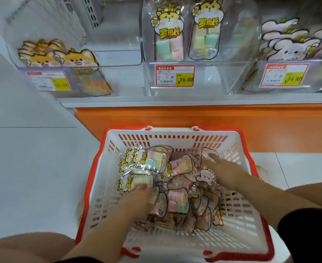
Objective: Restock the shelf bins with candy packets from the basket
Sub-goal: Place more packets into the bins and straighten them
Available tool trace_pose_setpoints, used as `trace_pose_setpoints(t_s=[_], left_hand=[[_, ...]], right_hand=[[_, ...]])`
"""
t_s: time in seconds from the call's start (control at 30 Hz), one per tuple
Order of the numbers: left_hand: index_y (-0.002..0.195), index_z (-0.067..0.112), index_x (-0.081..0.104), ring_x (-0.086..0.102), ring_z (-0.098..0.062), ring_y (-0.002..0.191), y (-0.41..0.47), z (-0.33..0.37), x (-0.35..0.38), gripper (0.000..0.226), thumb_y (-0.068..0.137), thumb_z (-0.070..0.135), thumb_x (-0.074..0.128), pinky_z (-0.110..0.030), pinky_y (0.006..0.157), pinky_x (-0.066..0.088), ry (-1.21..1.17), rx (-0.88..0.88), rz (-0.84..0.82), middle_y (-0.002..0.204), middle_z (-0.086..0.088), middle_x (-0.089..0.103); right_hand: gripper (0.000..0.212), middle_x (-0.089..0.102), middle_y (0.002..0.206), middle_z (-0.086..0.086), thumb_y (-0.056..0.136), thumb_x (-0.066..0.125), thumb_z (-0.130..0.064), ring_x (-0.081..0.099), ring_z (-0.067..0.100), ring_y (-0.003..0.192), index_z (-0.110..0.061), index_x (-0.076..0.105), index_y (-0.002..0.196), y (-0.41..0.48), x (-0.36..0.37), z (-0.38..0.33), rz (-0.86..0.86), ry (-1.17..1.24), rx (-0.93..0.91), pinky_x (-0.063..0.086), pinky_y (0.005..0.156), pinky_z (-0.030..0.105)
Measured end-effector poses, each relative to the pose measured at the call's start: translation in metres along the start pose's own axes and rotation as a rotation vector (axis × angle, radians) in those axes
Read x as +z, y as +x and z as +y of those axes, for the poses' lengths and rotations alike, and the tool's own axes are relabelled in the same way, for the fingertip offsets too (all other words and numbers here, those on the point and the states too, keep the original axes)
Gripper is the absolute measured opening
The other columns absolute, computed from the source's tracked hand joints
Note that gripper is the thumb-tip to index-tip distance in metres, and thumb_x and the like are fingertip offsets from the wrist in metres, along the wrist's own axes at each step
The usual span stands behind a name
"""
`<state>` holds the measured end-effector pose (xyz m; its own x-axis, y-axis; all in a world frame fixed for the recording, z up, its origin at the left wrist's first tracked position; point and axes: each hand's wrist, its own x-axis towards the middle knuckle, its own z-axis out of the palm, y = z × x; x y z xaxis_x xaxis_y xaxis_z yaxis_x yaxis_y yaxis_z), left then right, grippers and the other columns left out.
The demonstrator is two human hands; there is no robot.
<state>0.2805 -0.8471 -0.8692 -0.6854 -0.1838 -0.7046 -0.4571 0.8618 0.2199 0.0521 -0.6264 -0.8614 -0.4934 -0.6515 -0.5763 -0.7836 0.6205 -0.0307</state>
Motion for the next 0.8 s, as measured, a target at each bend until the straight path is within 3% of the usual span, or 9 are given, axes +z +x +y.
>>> trace_pose_setpoints(t_s=[0.13,0.23,0.3,0.4,0.47,0.57,0.67,0.73,0.8], left_hand=[[0.15,0.024,0.037,0.04,-0.027,0.14,0.011,0.007,0.0,0.054,0.098,0.029,0.051,-0.043,0.111,0.041,-0.016,-0.004,0.008,0.159,-0.004,0.024],[0.149,0.024,0.037,0.04,-0.027,0.14,0.015,0.008,0.002,0.053,0.098,0.032,0.05,-0.043,0.111,0.041,-0.006,-0.011,0.019,0.161,-0.004,0.023],[0.149,0.026,0.037,0.038,-0.027,0.142,0.015,0.006,0.003,0.053,0.098,0.033,0.049,-0.042,0.113,0.039,0.015,-0.011,0.019,0.162,-0.004,0.022],[0.15,0.029,0.036,0.04,-0.029,0.141,0.015,0.006,0.005,0.055,0.098,0.035,0.051,-0.043,0.112,0.04,0.041,-0.014,0.02,0.164,-0.004,0.019],[0.15,0.03,0.036,0.041,-0.029,0.14,0.015,0.006,0.004,0.055,0.097,0.037,0.051,-0.044,0.11,0.043,0.051,-0.019,0.017,0.164,-0.004,0.019],[0.147,0.031,0.04,0.045,-0.024,0.135,0.016,0.011,-0.002,0.057,0.094,0.044,0.056,-0.04,0.107,0.044,-0.076,0.003,0.029,0.156,0.002,0.033],[0.133,0.045,0.054,0.057,-0.014,0.118,0.014,0.028,-0.017,0.045,0.09,0.056,0.063,-0.03,0.096,0.051,-0.523,0.072,0.05,0.131,0.008,0.056],[0.111,0.039,0.063,0.062,-0.008,0.102,0.008,0.044,-0.031,0.028,0.09,0.057,0.063,-0.025,0.085,0.053,-0.854,0.057,0.106,0.112,0.011,0.065],[0.11,0.029,0.066,0.066,-0.01,0.103,0.006,0.053,-0.039,0.041,0.083,0.061,0.067,-0.034,0.093,0.053,-1.182,0.013,0.182,0.11,0.009,0.07]], right_hand=[[0.062,0.004,0.166,0.005,0.096,0.057,-0.032,0.061,0.03,0.103,-0.043,0.025,0.149,0.024,-0.016,-0.006,-0.016,-0.132,-0.187,0.049,0.074,0.039],[0.063,0.004,0.166,0.01,0.092,0.06,-0.006,0.063,0.027,0.094,-0.023,0.034,0.147,0.028,-0.026,-0.01,-0.01,-0.343,-0.159,0.043,0.072,0.038],[0.055,0.025,0.161,0.01,0.09,0.06,-0.004,0.063,0.027,0.109,-0.018,0.044,0.14,0.026,-0.033,-0.014,0.024,-0.404,-0.151,0.048,0.085,0.038],[0.031,0.065,0.12,0.005,0.091,0.058,-0.005,0.066,0.025,0.104,-0.016,0.061,0.119,0.026,-0.033,-0.014,-0.037,-0.423,-0.15,0.051,0.086,0.036],[0.01,0.064,0.099,0.001,0.09,0.062,-0.015,0.062,0.022,0.092,-0.019,0.061,0.1,0.026,-0.036,-0.011,-0.086,-0.265,-0.132,0.051,0.075,0.03],[0.021,0.051,0.085,-0.009,0.091,0.067,-0.035,0.051,0.015,0.083,-0.027,0.048,0.084,0.023,-0.055,-0.011,-0.091,0.119,-0.14,0.036,0.061,0.024],[0.02,0.059,0.091,-0.012,0.093,0.065,-0.043,0.061,0.014,0.083,-0.026,0.056,0.093,0.011,-0.074,-0.022,-0.007,0.432,-0.13,0.043,0.069,0.027],[0.021,0.068,0.097,-0.009,0.096,0.063,-0.038,0.068,0.013,0.066,-0.017,0.06,0.1,0.0,-0.082,-0.036,-0.01,0.705,-0.096,0.052,0.073,0.034],[0.021,0.074,0.101,-0.005,0.098,0.061,-0.033,0.068,0.013,0.054,-0.014,0.062,0.106,-0.009,-0.084,-0.05,-0.031,0.991,-0.041,0.056,0.077,0.04]])
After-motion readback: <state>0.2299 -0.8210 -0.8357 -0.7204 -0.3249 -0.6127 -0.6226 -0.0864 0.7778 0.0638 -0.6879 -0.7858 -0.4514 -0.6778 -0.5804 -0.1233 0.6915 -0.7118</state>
